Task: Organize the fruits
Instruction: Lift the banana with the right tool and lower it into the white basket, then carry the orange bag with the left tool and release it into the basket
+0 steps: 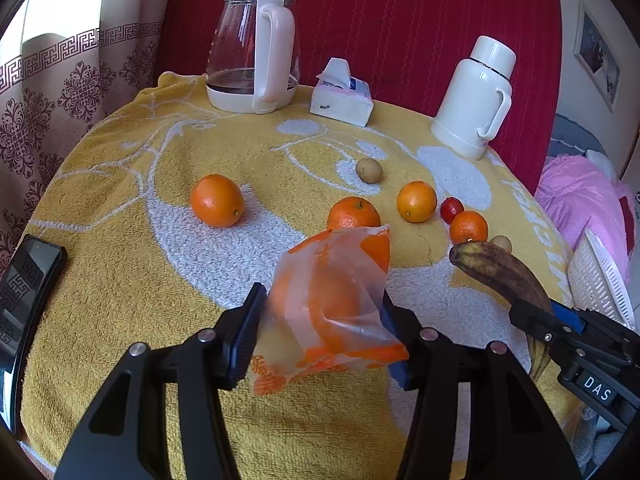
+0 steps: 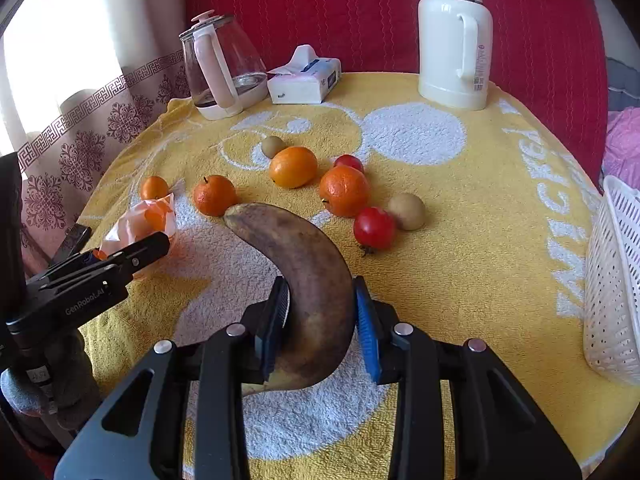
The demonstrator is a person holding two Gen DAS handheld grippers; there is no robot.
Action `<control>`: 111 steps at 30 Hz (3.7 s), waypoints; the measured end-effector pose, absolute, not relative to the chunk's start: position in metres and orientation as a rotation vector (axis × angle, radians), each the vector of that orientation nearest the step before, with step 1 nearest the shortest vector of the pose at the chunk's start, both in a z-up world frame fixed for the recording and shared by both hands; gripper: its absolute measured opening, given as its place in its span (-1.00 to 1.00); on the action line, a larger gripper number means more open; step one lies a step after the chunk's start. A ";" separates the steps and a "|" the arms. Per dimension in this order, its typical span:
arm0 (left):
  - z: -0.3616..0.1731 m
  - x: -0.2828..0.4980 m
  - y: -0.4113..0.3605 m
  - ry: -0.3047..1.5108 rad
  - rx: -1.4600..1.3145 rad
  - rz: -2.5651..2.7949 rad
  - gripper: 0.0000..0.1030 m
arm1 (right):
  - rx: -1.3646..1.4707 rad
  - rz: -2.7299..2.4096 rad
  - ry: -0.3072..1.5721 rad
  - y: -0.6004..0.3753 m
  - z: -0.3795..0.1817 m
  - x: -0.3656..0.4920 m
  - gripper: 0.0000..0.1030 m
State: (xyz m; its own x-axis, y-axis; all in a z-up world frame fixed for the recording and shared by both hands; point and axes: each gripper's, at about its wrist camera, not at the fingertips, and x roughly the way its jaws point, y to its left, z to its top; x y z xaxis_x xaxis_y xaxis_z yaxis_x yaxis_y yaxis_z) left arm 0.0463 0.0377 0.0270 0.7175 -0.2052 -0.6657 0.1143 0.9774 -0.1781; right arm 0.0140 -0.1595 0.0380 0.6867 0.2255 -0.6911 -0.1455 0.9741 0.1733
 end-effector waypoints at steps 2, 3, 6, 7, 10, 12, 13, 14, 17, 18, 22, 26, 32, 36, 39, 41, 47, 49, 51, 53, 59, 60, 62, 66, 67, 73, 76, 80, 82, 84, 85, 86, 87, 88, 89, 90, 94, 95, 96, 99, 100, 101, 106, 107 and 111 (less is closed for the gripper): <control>0.027 0.046 0.037 0.748 -0.127 -0.177 0.02 | 0.138 0.197 0.767 -0.168 0.045 0.008 -0.33; 0.027 0.046 0.037 0.747 -0.125 -0.175 0.02 | 0.147 0.190 0.756 -0.172 0.048 0.005 -0.33; 0.029 0.045 0.036 0.741 -0.115 -0.169 0.01 | 0.172 0.172 0.728 -0.184 0.058 -0.003 -0.33; 0.030 0.044 0.035 0.738 -0.110 -0.167 0.01 | 0.181 0.165 0.719 -0.189 0.060 -0.006 -0.33; 0.035 0.041 0.032 0.726 -0.097 -0.166 0.01 | 0.213 0.137 0.694 -0.205 0.071 -0.014 -0.33; 0.038 0.039 0.031 0.719 -0.090 -0.166 -0.01 | 0.233 0.111 0.671 -0.218 0.080 -0.019 -0.33; 0.040 0.038 0.030 0.715 -0.088 -0.167 -0.02 | 0.241 0.096 0.657 -0.225 0.084 -0.022 -0.33; 0.042 0.036 0.028 0.709 -0.084 -0.168 -0.08 | 0.249 0.078 0.642 -0.233 0.088 -0.024 -0.33; 0.051 0.030 0.023 0.683 -0.072 -0.181 -0.13 | 0.275 0.021 0.601 -0.257 0.100 -0.031 -0.33; 0.053 0.028 0.020 0.673 -0.061 -0.182 -0.13 | 0.281 -0.002 0.592 -0.266 0.102 -0.034 -0.33; 0.057 0.026 0.017 0.667 -0.058 -0.169 -0.11 | 0.331 -0.089 0.572 -0.304 0.103 -0.041 -0.33; 0.048 0.032 0.022 0.716 -0.074 -0.143 0.14 | 0.359 -0.180 0.544 -0.339 0.102 -0.050 -0.33; 0.042 0.035 0.031 0.761 -0.151 -0.151 0.57 | 0.419 -0.265 0.539 -0.380 0.094 -0.055 -0.33; 0.041 0.037 0.022 0.775 -0.130 -0.169 0.57 | 0.408 -0.301 0.516 -0.389 0.094 -0.057 -0.33; 0.040 0.038 0.009 0.781 -0.100 -0.203 0.57 | 0.405 -0.305 0.514 -0.389 0.093 -0.055 -0.33; 0.038 0.038 -0.001 0.788 -0.074 -0.225 0.58 | 0.403 -0.297 0.513 -0.387 0.091 -0.054 -0.33; 0.025 0.048 -0.022 0.835 0.004 -0.228 0.57 | 0.407 -0.263 0.515 -0.379 0.084 -0.052 -0.25; 0.021 0.051 -0.023 0.848 0.009 -0.219 0.57 | 0.432 -0.215 0.548 -0.378 0.078 -0.047 -0.24; 0.018 0.053 -0.024 0.861 0.013 -0.215 0.51 | 0.455 -0.183 0.575 -0.375 0.071 -0.043 -0.24; 0.013 0.056 -0.025 0.886 0.019 -0.211 0.21 | 0.441 -0.173 0.586 -0.369 0.066 -0.042 -0.24; 0.017 0.052 -0.028 0.879 -0.005 -0.245 0.17 | 0.419 -0.165 0.587 -0.360 0.063 -0.041 -0.19; 0.020 0.050 -0.031 0.872 -0.007 -0.257 0.16 | 0.426 -0.161 0.582 -0.361 0.064 -0.042 -0.18; 0.026 0.047 -0.037 0.851 0.000 -0.277 0.16 | 0.438 -0.151 0.576 -0.364 0.067 -0.043 -0.17; 0.040 0.040 -0.051 0.816 0.007 -0.317 0.16 | 0.458 -0.079 0.642 -0.362 0.061 -0.038 -0.17; 0.044 0.038 -0.054 0.807 0.008 -0.326 0.16 | 0.440 -0.053 0.668 -0.358 0.059 -0.036 -0.17; 0.066 0.032 -0.076 0.763 0.027 -0.384 0.16 | 0.348 0.105 0.776 -0.332 0.049 -0.042 -0.17; 0.078 0.027 -0.093 0.741 0.041 -0.428 0.16 | 0.332 0.113 0.794 -0.330 0.045 -0.051 -0.17; 0.092 0.018 -0.122 0.714 0.072 -0.502 0.16 | 0.324 0.077 0.764 -0.337 0.049 -0.057 -0.15; 0.098 0.013 -0.137 0.704 0.088 -0.539 0.16 | 0.333 0.063 0.741 -0.344 0.054 -0.058 -0.15; 0.103 0.010 -0.153 0.702 0.099 -0.577 0.16 | 0.347 0.075 0.734 -0.350 0.055 -0.057 -0.15; 0.105 0.008 -0.161 0.703 0.102 -0.596 0.16 | 0.345 0.079 0.731 -0.352 0.056 -0.057 -0.15; 0.108 0.006 -0.169 0.704 0.106 -0.616 0.16 | 0.341 0.084 0.728 -0.351 0.056 -0.056 -0.15; 0.110 0.004 -0.177 0.705 0.109 -0.637 0.16 | 0.335 0.083 0.722 -0.352 0.056 -0.058 -0.15; 0.112 0.003 -0.185 0.706 0.114 -0.655 0.16 | 0.334 0.083 0.718 -0.351 0.056 -0.058 -0.15; 0.114 0.001 -0.193 0.706 0.121 -0.670 0.16 | 0.341 0.086 0.708 -0.353 0.057 -0.059 -0.15; 0.115 0.000 -0.200 0.702 0.129 -0.682 0.16 | 0.356 0.092 0.698 -0.356 0.058 -0.061 -0.14; 0.120 -0.001 -0.225 0.693 0.152 -0.724 0.16 | 0.405 0.083 0.636 -0.372 0.069 -0.070 -0.04; 0.120 0.000 -0.231 0.698 0.152 -0.736 0.16 | 0.418 0.070 0.618 -0.378 0.072 -0.074 0.02; 0.119 0.001 -0.236 0.705 0.151 -0.749 0.16 | 0.434 0.053 0.599 -0.384 0.075 -0.078 0.04; 0.115 0.008 -0.254 0.729 0.153 -0.775 0.16 | 0.489 -0.015 0.551 -0.407 0.083 -0.087 0.04; 0.113 0.010 -0.259 0.739 0.153 -0.783 0.16 | 0.504 -0.046 0.533 -0.415 0.086 -0.091 0.04; 0.111 0.011 -0.265 0.750 0.152 -0.794 0.16 | 0.517 -0.075 0.516 -0.424 0.088 -0.095 0.04; 0.099 0.012 -0.290 0.791 0.151 -0.844 0.18 | 0.564 -0.179 0.460 -0.451 0.095 -0.108 0.09; 0.098 0.012 -0.291 0.794 0.146 -0.846 0.29 | 0.565 -0.193 0.454 -0.454 0.095 -0.110 0.15; 0.099 0.018 -0.283 0.787 0.099 -0.825 0.55 | 0.568 -0.228 0.444 -0.462 0.095 -0.116 0.22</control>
State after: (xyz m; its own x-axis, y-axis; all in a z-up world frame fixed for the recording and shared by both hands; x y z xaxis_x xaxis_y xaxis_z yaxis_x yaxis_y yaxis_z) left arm 0.0183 -0.2825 0.0986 0.4179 -0.6218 -0.6623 0.6914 0.6906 -0.2122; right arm -0.1157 -0.4625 0.0948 0.8815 -0.0866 -0.4641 0.3268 0.8215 0.4672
